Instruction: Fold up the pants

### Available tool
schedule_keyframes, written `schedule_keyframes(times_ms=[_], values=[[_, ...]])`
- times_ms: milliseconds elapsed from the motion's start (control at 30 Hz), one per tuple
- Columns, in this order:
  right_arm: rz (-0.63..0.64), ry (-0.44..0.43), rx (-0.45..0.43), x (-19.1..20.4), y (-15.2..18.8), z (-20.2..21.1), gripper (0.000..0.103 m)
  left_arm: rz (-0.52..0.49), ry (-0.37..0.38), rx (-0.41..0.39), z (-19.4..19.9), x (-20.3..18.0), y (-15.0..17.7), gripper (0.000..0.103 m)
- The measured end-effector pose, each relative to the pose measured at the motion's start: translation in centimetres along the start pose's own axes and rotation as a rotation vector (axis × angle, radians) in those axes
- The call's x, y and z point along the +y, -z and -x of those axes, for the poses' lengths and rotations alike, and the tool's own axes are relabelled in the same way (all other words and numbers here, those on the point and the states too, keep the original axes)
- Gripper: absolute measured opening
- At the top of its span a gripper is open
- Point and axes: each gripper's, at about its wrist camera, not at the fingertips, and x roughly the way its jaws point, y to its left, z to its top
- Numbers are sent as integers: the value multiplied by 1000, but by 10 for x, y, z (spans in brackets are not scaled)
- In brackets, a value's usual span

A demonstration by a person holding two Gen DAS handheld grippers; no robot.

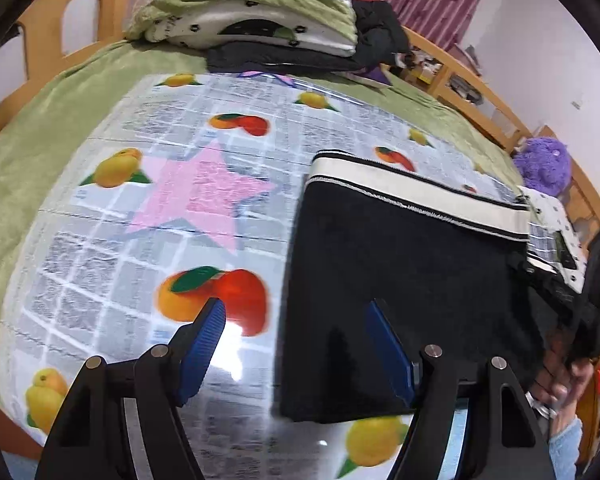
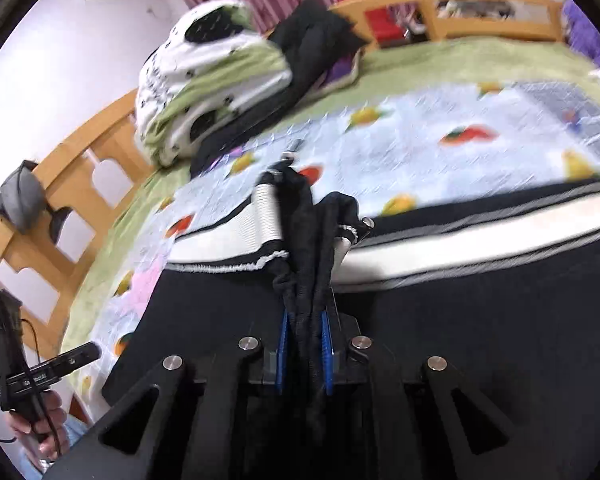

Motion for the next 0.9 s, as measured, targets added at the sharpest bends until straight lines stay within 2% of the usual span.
schedule_keyframes(times_ms=[33,67,200,267,333,367,433,500,533,567,600,633,667,767,900], values=[[23,75,3,-7,-3,-2,14,-14,9,3,-2,-7,1,71],[23,101,19,-11,-3,-7,15,-26,9,5,-3,-12,1,71],[-82,111,167,-39,9,-40,22,-90,-5,11,-7,-37,4,71],[-91,98,141,-40,11,-28,23,-124,-11,-7,-5,-47,7,71],[-67,104,62,-35,18,3,26,-153,-21,-17,-5,-54,11,71],[-57,101,34,-33,22,16,30,-159,-24,-11,-7,-55,14,71],[-19,71,-7,-25,40,45,30,-167,-28,19,-16,-56,22,71],[29,62,7,-18,57,55,34,-181,-62,59,-31,-55,36,71],[50,65,38,-15,71,53,40,-199,-96,55,-36,-56,42,73],[66,74,73,-16,82,48,41,-234,-137,34,-39,-58,49,78],[87,102,120,-15,93,40,41,-260,-151,26,-39,-59,53,79],[105,127,122,-15,102,36,41,-265,-150,26,-37,-59,54,79],[112,131,96,-13,103,36,43,-256,-138,27,-34,-57,53,79],[92,106,93,-16,95,47,44,-187,-104,16,-22,-44,47,78],[0,134,-34,-36,87,85,44,-112,-106,-29,-7,-24,42,76]])
